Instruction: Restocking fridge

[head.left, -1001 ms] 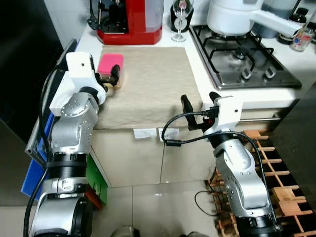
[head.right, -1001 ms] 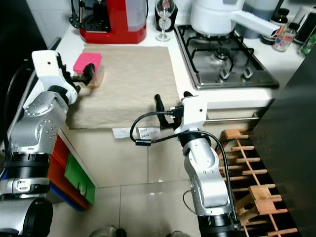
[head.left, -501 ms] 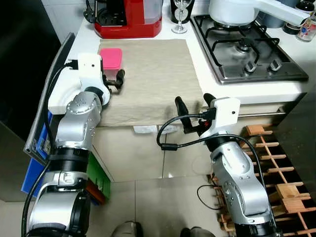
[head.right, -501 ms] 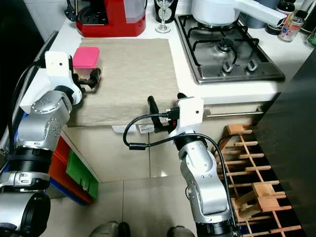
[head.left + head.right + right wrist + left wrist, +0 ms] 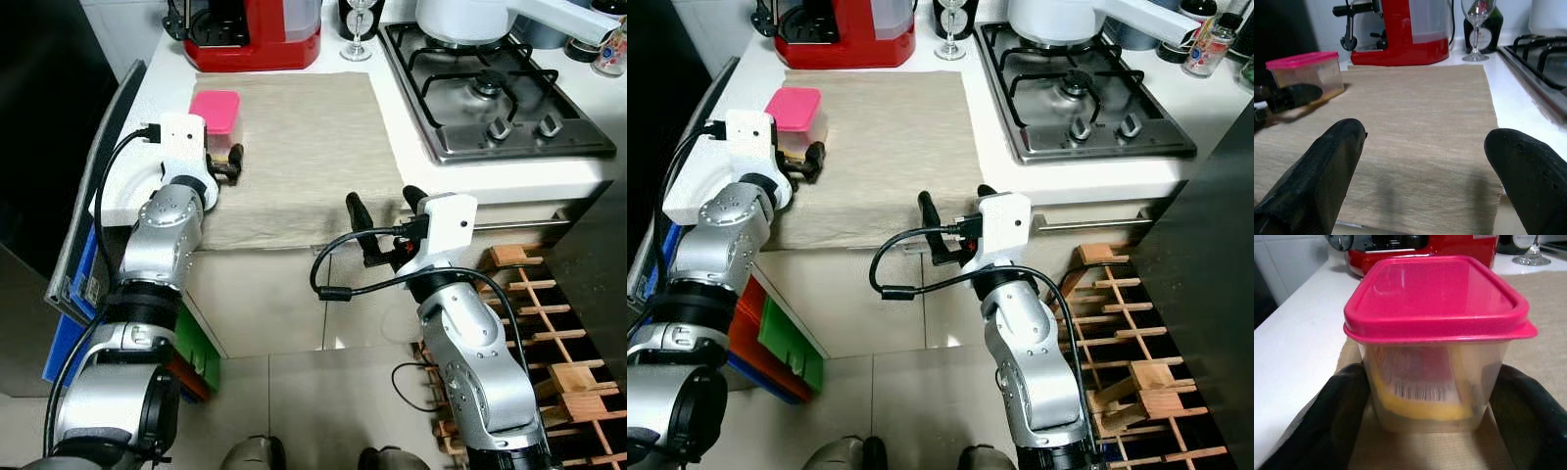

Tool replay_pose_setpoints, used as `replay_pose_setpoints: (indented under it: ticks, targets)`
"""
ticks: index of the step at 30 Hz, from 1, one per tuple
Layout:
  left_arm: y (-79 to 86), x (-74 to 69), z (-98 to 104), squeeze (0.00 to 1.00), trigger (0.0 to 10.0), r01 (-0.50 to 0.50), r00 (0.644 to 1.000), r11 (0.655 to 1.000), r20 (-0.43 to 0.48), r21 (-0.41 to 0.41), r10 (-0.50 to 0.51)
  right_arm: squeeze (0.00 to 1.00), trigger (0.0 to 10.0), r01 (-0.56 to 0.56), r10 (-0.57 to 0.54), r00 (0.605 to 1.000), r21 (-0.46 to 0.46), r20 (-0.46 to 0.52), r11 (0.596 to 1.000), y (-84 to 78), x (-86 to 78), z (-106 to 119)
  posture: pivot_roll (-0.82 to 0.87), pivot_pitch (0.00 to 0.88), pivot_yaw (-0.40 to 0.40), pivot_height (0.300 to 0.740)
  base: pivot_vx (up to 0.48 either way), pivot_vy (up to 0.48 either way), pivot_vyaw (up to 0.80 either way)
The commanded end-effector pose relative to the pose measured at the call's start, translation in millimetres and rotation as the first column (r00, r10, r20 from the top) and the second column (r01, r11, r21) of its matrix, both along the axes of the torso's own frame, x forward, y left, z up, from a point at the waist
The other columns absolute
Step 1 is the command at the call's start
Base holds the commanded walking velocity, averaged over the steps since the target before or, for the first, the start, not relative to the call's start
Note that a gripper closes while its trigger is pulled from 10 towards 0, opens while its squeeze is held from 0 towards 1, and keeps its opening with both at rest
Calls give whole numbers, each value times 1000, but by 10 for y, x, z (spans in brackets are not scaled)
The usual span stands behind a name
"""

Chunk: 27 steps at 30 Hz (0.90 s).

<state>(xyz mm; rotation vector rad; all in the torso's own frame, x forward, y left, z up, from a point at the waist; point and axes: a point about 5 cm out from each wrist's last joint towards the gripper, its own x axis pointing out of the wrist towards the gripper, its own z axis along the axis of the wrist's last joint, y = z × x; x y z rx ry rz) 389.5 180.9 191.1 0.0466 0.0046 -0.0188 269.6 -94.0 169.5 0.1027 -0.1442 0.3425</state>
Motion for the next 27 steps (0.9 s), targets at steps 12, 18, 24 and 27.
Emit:
replay_pose_setpoints:
  ticks: [12, 18, 24, 27]
  targets:
    - [-32, 44, 17, 0, 0, -2, 998, 1000, 55, -17, 3, 0, 10000, 11, -11, 1000, -3, -11, 1000, -9, -30, -2, -74, 142, 69, 740, 0, 0, 0]
    - [-86, 29, 66, 0, 0, 40, 994, 998, 102, -37, -36, 0, 10000, 20, -20, 1000, -19, -12, 1000, -59, 32, -30, -80, 104, 62, 740, 0, 0, 0]
    - [-124, -33, 242, 0, 0, 78, 976, 995, 207, -62, -64, 0, 10000, 59, -59, 998, -22, 15, 998, -134, 139, -2, -65, 52, 55, 740, 0, 0, 0]
    - [-159, -122, 387, 0, 0, 126, 949, 991, 298, -45, -107, 0, 10000, 95, -94, 994, -14, 50, 995, -189, 269, 54, -47, 5, 56, 740, 0, 0, 0]
